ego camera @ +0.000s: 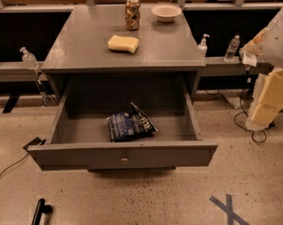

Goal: Pick blue chip bag from top drawer and place on counter

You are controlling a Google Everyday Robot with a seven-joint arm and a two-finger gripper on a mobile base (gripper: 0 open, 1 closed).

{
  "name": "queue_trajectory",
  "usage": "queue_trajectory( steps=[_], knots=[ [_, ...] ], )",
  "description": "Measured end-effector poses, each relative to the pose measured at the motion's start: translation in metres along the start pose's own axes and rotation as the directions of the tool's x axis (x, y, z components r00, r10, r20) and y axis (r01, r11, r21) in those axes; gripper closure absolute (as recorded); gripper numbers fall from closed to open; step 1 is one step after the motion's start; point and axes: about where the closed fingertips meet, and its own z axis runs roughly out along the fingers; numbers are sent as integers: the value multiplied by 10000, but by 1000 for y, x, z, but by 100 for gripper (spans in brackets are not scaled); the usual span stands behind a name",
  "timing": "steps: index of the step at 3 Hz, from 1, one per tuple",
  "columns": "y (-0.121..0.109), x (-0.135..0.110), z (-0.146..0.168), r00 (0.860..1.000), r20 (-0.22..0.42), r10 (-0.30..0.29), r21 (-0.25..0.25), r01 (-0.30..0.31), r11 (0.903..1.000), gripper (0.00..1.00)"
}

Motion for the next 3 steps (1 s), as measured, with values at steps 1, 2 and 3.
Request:
queue_trajectory(
  steps=[1,2,3],
  knots=[
    [0,0,0,10000,1,0,2,0,10000,0],
    [-14,-29,25,9968,710,-364,-434,396,9983,0],
    [-51,-76,63,9878,1314,-839,-550,918,9943,0]
  ],
)
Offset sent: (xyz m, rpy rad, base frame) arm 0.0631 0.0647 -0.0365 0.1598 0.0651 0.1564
